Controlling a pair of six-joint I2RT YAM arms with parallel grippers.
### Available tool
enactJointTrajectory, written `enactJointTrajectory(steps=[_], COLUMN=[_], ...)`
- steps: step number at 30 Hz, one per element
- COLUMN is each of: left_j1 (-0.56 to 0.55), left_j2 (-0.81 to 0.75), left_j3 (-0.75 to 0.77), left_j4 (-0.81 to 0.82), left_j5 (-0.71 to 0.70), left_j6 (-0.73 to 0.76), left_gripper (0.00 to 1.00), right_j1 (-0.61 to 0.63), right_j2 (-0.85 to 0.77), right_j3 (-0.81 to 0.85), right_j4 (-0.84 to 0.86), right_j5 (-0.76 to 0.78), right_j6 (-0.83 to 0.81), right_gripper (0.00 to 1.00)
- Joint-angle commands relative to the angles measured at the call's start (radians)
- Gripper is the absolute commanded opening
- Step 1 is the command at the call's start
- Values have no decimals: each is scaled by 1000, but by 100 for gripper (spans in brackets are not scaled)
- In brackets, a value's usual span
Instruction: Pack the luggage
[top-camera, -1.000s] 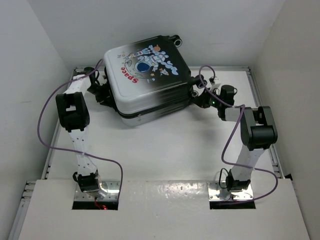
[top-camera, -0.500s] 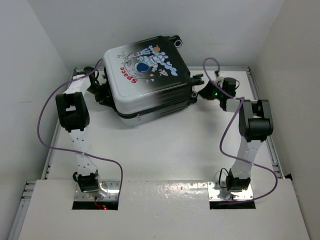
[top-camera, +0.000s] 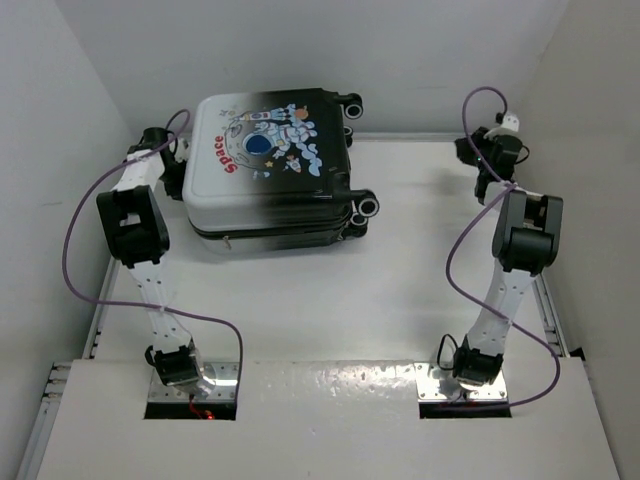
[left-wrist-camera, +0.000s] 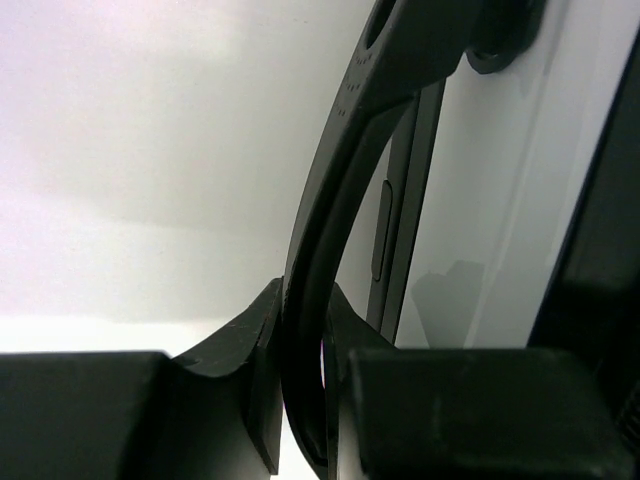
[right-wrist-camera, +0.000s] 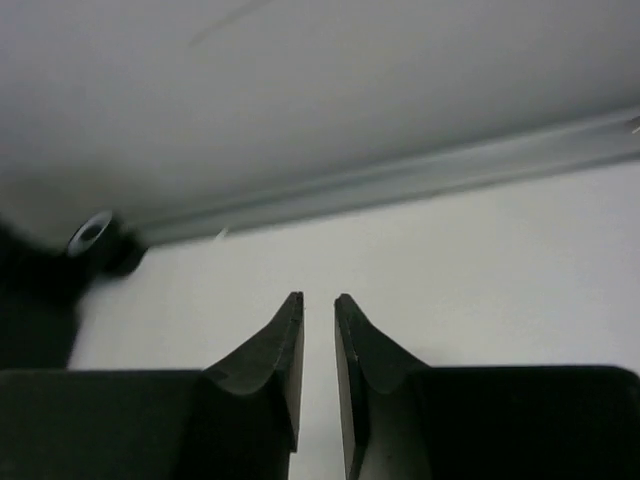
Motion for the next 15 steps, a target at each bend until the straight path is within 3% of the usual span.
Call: enactJointTrajectory(steps=[1,2,3,8,15], left_j1=[27,27,27,7,7], left_j2=[118,95,86,40,29], left_j3=[-91,-91,-104,-166,-196], left_j4=[6,6,6,-19,-19], left_j5=[-274,-224,-187,-50,-28], left_j6=[158,143,134,107,88], left_gripper=[0,0,0,0,0], right_j1=[13,14,19,76,244], right_j2=[-125,-146,-171,-441,-587], right_j3=[-112,-229,-277,-676,-851], right_j4=[26,28,35,75,234], right_j5=[-330,-455,-486,-615,-642], right_j6=[77,107,105,7,78], right_gripper=[19,26,29,33,36])
